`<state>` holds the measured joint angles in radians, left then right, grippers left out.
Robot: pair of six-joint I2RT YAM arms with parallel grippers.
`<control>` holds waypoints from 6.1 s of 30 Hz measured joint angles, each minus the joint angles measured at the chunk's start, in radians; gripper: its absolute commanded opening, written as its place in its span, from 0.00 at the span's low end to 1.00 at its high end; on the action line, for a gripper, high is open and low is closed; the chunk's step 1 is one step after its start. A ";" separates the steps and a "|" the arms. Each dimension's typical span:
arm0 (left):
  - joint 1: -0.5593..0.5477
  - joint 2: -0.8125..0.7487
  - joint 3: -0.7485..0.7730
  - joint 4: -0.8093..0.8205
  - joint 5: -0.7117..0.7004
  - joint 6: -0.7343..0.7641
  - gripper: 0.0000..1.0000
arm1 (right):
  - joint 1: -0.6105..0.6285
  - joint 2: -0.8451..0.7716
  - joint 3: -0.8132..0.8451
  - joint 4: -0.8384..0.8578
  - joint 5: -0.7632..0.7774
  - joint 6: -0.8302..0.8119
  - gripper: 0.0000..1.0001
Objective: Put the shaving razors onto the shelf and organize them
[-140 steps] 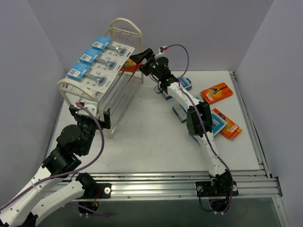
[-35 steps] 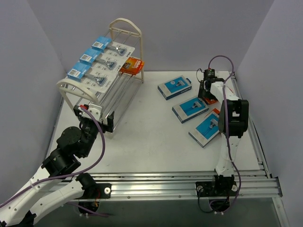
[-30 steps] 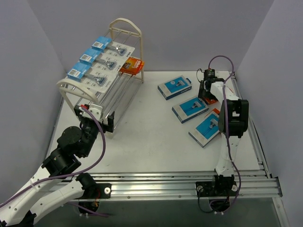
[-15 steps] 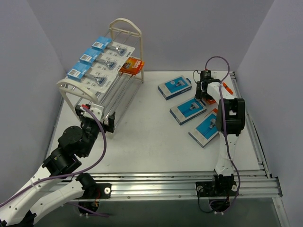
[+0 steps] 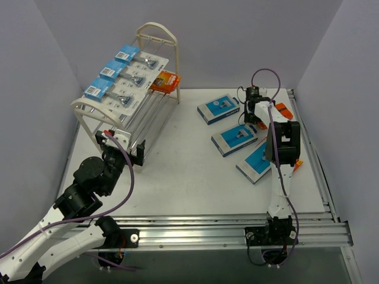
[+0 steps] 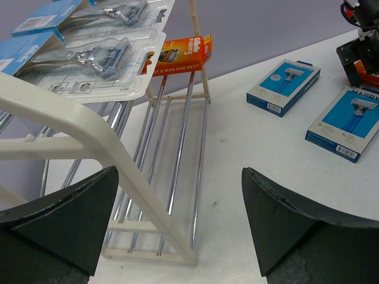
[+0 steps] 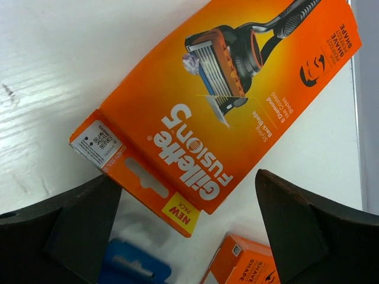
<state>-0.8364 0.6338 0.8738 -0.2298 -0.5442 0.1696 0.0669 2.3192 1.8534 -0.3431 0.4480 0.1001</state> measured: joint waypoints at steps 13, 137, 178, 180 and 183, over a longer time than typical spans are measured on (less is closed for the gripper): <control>0.000 0.002 0.000 -0.003 0.003 0.004 0.94 | -0.001 0.070 0.064 0.051 0.035 -0.070 0.23; -0.525 0.220 0.097 -0.035 -0.299 -0.233 0.02 | 0.658 -1.541 -0.882 0.312 -0.435 0.836 0.65; -0.497 0.010 0.218 -0.674 0.549 -0.488 0.02 | 0.702 -1.486 -1.015 0.527 -1.452 0.224 0.70; -0.497 0.010 0.209 -0.672 0.553 -0.493 0.02 | 0.737 -1.464 -1.015 0.524 -1.450 0.214 0.68; -0.497 0.011 0.205 -0.668 0.553 -0.501 0.02 | 0.792 -1.416 -1.012 0.497 -1.436 0.186 0.66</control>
<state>-1.3331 0.6445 1.0790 -0.8974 0.0086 -0.3313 0.8589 0.9028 0.8417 0.1543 -0.9878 0.2863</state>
